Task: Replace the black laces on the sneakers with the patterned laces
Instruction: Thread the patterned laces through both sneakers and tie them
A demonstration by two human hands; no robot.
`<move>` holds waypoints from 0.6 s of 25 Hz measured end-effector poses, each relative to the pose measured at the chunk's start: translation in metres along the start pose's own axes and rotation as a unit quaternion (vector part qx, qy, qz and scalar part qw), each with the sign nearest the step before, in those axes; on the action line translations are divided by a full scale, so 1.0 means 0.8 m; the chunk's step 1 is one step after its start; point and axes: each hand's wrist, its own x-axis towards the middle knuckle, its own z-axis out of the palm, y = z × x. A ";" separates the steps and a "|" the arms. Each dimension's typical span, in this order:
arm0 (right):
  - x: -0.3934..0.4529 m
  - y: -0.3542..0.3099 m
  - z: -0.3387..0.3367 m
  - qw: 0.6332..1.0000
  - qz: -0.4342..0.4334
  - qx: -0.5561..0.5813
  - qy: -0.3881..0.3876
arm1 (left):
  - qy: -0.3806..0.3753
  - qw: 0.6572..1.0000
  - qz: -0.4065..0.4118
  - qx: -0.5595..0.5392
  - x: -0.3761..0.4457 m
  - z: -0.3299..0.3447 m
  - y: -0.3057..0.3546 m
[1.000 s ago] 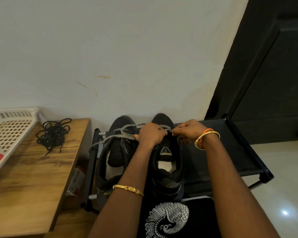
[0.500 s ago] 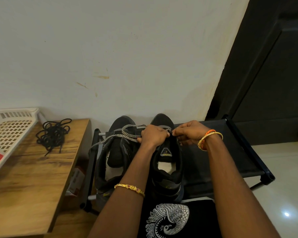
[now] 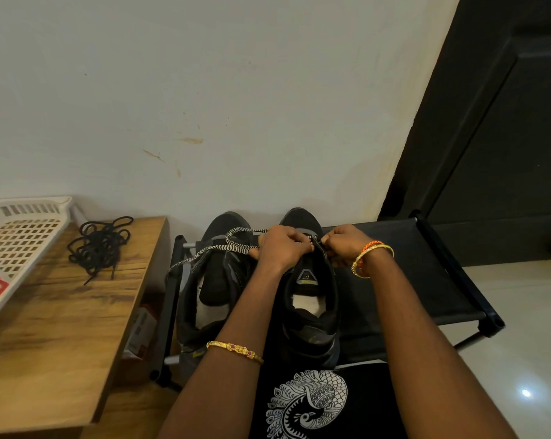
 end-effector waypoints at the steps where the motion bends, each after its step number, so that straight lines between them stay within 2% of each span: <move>1: 0.002 0.002 -0.002 1.000 0.006 0.000 0.000 | 0.022 1.000 0.001 0.008 -0.003 -0.002 0.001; 3: 0.004 0.004 -0.006 1.000 0.017 0.010 0.009 | 0.063 0.998 0.002 0.026 -0.010 -0.005 0.003; 8: 0.003 0.006 -0.015 0.997 0.053 0.042 0.036 | 0.076 0.996 -0.038 0.035 -0.016 -0.005 0.004; 12: -0.001 0.010 -0.030 0.979 0.085 0.152 0.107 | 0.078 0.994 -0.049 -0.055 -0.021 0.001 0.003; 15: -0.005 0.023 -0.049 0.949 0.080 0.232 0.199 | 0.085 0.994 -0.043 -0.053 -0.026 0.000 0.006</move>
